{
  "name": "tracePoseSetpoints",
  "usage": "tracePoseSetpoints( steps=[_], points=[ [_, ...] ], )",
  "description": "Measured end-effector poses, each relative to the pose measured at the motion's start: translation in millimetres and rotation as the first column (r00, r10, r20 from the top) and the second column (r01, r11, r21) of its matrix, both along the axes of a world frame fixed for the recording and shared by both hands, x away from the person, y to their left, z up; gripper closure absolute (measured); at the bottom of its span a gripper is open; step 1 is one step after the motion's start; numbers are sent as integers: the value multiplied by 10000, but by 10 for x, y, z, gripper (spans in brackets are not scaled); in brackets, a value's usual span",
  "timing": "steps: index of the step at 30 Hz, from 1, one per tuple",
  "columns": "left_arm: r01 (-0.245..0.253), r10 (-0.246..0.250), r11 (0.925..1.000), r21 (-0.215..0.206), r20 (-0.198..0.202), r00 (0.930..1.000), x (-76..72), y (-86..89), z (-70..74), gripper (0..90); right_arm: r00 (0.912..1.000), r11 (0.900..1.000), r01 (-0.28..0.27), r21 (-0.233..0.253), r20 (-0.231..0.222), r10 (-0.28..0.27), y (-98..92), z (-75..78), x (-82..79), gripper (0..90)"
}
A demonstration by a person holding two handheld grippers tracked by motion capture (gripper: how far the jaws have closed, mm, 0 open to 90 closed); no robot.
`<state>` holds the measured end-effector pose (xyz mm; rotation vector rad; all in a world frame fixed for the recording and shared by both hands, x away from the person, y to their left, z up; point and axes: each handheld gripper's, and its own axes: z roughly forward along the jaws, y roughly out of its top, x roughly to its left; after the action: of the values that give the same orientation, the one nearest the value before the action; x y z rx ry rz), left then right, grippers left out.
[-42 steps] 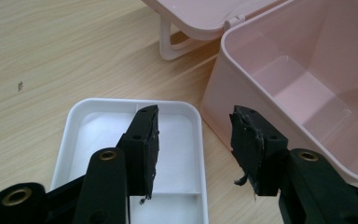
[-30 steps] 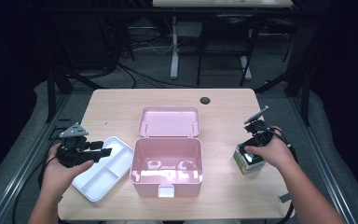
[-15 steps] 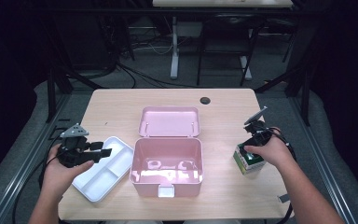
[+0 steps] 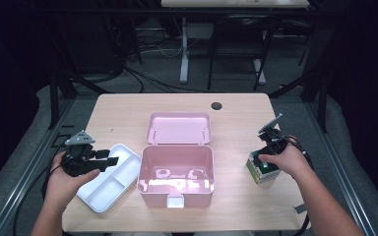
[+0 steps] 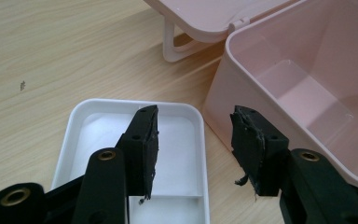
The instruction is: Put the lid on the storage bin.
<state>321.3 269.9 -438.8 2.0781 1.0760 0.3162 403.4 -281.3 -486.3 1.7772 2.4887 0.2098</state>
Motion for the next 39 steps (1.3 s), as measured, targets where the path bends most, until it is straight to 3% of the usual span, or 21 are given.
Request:
tracePoseSetpoints(
  steps=[27, 39],
  points=[
    [-17, 17, 10000, -19, 5, 10000, 3, -3, -5, 517, 9975, 9999, -114, -109, -701, 106, 6, -4, 13, 154],
    [-19, 19, 10000, -46, 6, 10000, 2, 1, -4, 517, 9983, 9998, -186, -105, -546, 180, 9, 81, 0, 160]
  ],
)
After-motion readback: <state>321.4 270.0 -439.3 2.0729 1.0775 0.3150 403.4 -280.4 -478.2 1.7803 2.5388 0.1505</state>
